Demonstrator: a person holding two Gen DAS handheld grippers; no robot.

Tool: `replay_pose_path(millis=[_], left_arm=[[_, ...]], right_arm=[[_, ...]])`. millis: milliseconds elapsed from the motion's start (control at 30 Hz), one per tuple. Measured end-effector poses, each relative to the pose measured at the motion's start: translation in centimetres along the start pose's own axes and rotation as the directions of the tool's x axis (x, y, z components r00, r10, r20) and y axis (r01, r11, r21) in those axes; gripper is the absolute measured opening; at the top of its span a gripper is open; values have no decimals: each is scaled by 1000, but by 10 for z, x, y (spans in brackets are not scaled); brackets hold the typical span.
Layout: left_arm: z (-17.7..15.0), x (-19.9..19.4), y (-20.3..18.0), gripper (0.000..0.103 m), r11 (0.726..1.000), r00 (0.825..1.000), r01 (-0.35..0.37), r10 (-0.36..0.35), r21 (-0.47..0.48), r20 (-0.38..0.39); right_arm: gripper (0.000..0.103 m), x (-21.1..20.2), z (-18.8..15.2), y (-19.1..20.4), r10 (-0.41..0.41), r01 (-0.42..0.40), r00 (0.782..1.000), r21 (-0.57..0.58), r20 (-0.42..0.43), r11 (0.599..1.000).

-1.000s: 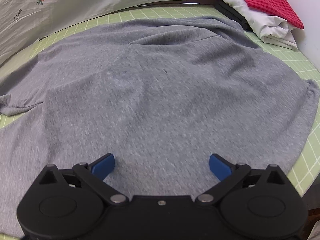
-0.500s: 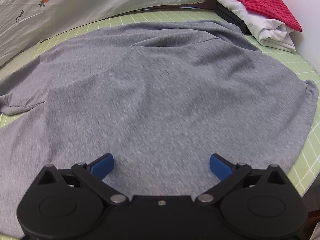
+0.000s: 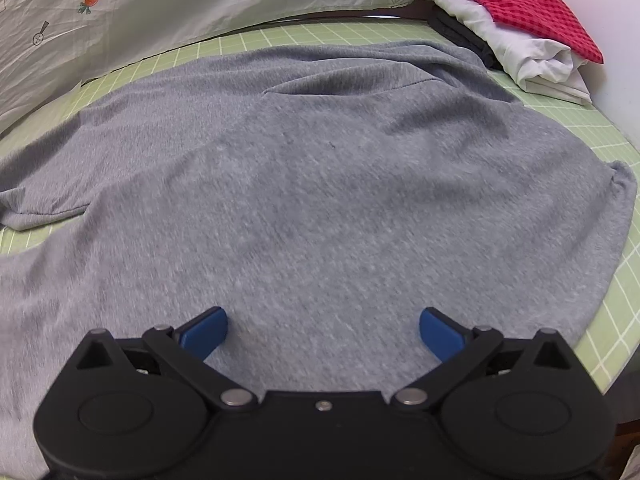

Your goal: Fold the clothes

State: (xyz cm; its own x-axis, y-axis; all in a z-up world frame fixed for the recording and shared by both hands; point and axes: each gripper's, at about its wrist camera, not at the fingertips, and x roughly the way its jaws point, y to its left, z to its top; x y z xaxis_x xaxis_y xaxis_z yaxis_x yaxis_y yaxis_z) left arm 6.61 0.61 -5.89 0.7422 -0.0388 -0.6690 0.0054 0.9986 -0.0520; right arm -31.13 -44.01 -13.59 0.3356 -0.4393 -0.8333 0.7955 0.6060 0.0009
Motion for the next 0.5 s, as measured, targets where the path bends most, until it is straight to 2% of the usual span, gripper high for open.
replay_pose_path(millis=[100,167,267,333,433,500], left_arm=[[-15,-2,2,52,999,999,4,-3,35,-54],[-33,-4,3,63,998,993,23,-17,54,-117],[-67,-4,5,64,997,976,-24,40,79,-215],[-91,-7,15,64,995,958,-85,95,47,-269],[-114,-12,32,67,989,941,-145,127,-35,-314],[-120,-15,40,69,986,945,-152,124,-71,-302]], right_arm=[[103,0,3,-1,4,-4,1000,-4,-12,1000],[103,0,4,-2,14,-14,1000,-9,-20,1000],[103,0,3,-6,20,-21,1000,-17,-22,1000],[103,0,4,-8,24,-24,999,-23,-25,999],[103,0,3,-9,29,-30,999,-35,-28,999],[103,0,4,-9,32,-34,999,-45,-32,998]])
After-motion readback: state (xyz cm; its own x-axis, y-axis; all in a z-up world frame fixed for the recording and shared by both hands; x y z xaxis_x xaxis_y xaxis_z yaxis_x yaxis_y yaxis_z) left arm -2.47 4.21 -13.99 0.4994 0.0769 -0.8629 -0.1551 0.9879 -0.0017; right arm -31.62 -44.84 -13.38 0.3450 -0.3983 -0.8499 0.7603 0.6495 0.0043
